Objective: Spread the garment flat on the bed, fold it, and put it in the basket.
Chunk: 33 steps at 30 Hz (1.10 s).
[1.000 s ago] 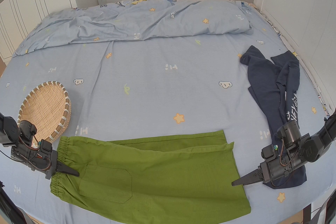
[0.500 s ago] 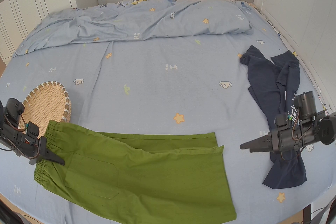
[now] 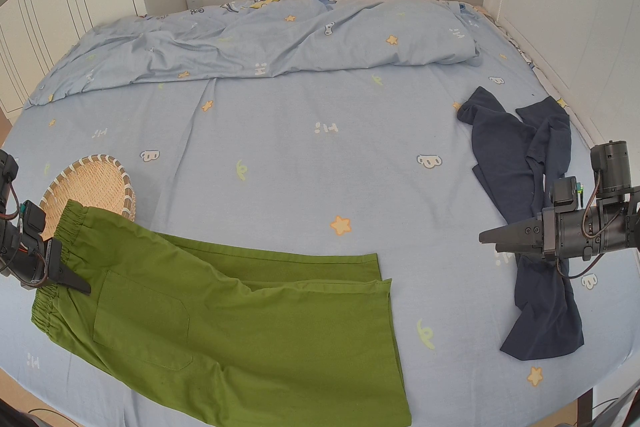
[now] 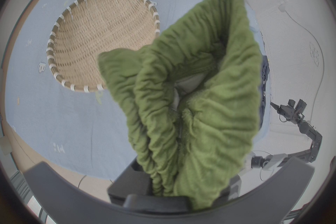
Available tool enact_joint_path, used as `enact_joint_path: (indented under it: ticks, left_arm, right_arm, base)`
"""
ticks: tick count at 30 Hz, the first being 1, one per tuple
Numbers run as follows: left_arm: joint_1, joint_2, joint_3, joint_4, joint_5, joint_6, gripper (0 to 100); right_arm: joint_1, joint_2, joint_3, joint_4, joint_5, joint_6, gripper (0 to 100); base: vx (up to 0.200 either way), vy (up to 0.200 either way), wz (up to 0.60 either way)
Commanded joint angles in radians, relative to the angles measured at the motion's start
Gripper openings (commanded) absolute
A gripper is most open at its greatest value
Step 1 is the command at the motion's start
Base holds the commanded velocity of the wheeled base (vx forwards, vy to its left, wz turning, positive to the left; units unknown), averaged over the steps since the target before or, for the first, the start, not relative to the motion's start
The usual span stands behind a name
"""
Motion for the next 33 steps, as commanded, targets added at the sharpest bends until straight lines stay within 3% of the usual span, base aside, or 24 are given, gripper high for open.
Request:
enact_joint_path:
  ticks: [1,2,3,4,10,13,15,16,18,21,26,30,31,33]
  left_arm:
    - [-0.047,-0.031,-0.095,0.125,0.002,0.019,0]
    - [-0.144,-0.032,-0.113,0.17,0.002,0.003,0]
    - [-0.144,-0.032,-0.113,0.17,0.002,0.003,0]
    - [-0.225,-0.029,-0.119,0.189,0.002,-0.038,0]
    - [-0.439,-0.017,-0.135,0.177,0.006,-0.198,0]
    - [-0.512,-0.003,-0.13,0.177,0.036,-0.208,0]
    - [-0.512,-0.003,-0.13,0.177,0.036,-0.208,0]
    - [-0.584,0.02,-0.143,0.171,0.069,-0.26,0]
    - [-0.609,0.027,-0.149,0.153,0.083,-0.303,0]
    - [-0.712,0.047,-0.152,0.073,0.131,-0.435,0]
    - [-0.834,0.093,-0.184,0.041,0.217,-0.567,0]
    - [-0.877,0.115,-0.216,0.041,0.224,-0.635,0]
    - [-0.931,0.122,-0.231,0.041,0.226,-0.687,0]
    - [-0.971,0.122,-0.236,0.038,0.227,-0.705,0]
  right_arm:
    - [-0.016,-0.012,-0.007,0.002,0.0,0.0,100]
    - [-0.014,-0.012,-0.008,0.01,0.0,0.0,100]
    - [-0.014,-0.012,-0.008,0.01,0.0,0.0,100]
    - [-0.009,-0.012,-0.007,0.015,0.0,0.0,100]
    - [-0.005,-0.015,-0.005,0.016,0.0,0.0,100]
    - [-0.002,-0.02,-0.005,0.016,0.0,0.0,100]
    - [-0.002,-0.02,-0.005,0.016,0.0,0.0,100]
    - [0.0,-0.02,-0.004,0.016,-0.002,0.0,100]
    - [0.0,-0.02,-0.004,0.016,-0.002,0.0,100]
    - [0.0,-0.018,-0.004,0.016,0.0,0.0,100]
    - [-0.002,-0.018,-0.004,0.016,-0.002,0.0,100]
    - [-0.002,-0.018,-0.004,0.016,0.0,0.0,100]
    - [0.0,-0.018,-0.004,0.016,-0.002,0.0,100]
    - [0.0,-0.017,-0.004,0.016,-0.002,0.0,100]
  base:
    - [0.0,0.0,0.0]
    - [0.0,0.0,0.0]
    - [0.0,0.0,0.0]
    - [0.0,0.0,0.0]
    - [0.0,0.0,0.0]
    - [0.0,0.0,0.0]
    - [0.0,0.0,0.0]
    - [0.0,0.0,0.0]
    - [0.0,0.0,0.0]
    - [0.0,0.0,0.0]
    - [0.0,0.0,0.0]
    - [0.0,0.0,0.0]
    - [0.0,0.0,0.0]
    - [0.0,0.0,0.0]
